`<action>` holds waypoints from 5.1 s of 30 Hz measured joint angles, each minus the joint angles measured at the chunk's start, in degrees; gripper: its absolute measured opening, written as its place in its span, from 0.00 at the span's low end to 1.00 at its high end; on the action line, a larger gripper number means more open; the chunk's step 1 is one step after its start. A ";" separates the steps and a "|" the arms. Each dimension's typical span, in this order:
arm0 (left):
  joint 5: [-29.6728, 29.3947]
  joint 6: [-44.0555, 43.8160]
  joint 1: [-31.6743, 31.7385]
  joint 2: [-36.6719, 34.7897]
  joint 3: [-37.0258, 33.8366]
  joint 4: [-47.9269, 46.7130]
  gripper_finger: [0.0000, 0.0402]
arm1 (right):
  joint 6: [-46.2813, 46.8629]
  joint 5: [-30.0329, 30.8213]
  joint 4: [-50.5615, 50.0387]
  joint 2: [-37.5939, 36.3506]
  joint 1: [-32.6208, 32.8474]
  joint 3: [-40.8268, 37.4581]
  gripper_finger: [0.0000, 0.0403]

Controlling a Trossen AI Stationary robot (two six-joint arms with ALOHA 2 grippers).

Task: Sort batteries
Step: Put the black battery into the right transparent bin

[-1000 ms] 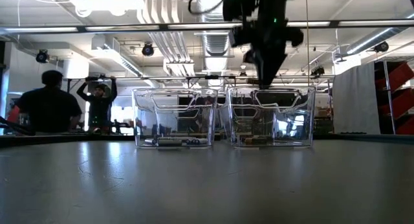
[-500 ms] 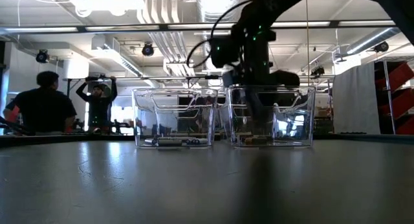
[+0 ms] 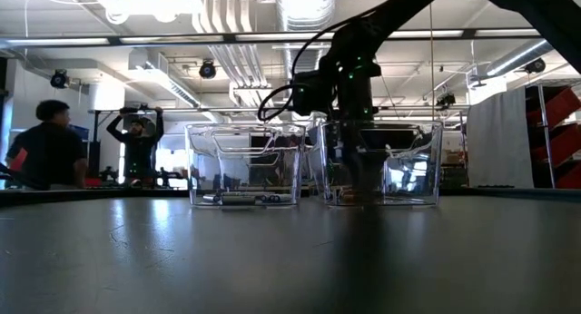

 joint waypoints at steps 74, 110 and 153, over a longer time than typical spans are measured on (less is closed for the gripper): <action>73.59 -1.29 -24.59 30.75 -34.28 22.27 0.38 | 50.51 4.00 11.16 -44.51 21.42 2.12 0.39; 66.00 -3.23 -26.21 30.56 -38.35 28.03 0.21 | 52.02 4.08 6.12 -45.02 21.42 2.10 0.27; 14.70 -33.47 -6.59 -0.46 -37.70 12.83 0.09 | 47.36 1.46 20.74 -36.41 23.81 4.15 0.26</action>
